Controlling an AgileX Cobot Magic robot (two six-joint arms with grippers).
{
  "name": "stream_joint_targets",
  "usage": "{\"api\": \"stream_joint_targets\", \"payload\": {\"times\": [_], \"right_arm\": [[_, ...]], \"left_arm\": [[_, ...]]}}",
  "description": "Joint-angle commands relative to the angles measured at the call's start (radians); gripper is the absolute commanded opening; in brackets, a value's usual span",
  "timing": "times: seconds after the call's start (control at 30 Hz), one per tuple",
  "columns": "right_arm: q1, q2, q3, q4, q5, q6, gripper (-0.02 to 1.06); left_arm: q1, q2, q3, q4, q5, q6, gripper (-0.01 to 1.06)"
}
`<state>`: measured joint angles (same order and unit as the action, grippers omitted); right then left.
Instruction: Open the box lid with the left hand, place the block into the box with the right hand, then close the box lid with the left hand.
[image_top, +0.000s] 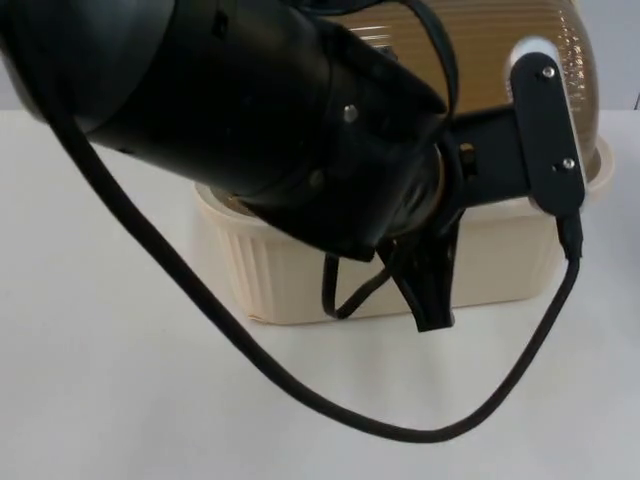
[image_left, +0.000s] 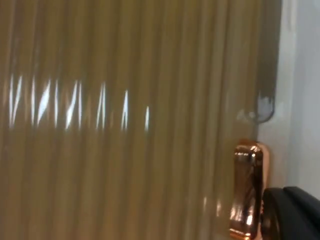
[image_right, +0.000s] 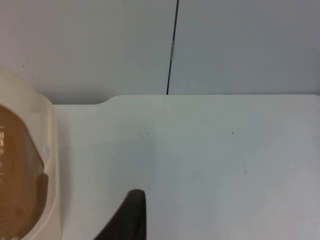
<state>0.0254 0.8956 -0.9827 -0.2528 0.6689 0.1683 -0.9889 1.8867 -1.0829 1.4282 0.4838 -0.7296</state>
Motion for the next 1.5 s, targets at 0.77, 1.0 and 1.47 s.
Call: {"api": "stream_joint_targets", "payload": {"times": [0.77, 1.0, 1.47], "right_arm": [[-0.001, -0.004, -0.006, -0.007, -0.001, 0.003, 1.05], [-0.001, -0.004, -0.006, -0.007, -0.001, 0.004, 1.05], [-0.001, -0.004, -0.006, -0.007, -0.001, 0.004, 1.05]], "left_arm": [[0.001, 0.032, -0.01, -0.079, -0.023, 0.103, 0.0], [0.001, -0.003, -0.01, -0.094, -0.023, 0.105, 0.0], [0.003, -0.003, -0.01, -0.06, -0.052, 0.117, 0.0]]}}
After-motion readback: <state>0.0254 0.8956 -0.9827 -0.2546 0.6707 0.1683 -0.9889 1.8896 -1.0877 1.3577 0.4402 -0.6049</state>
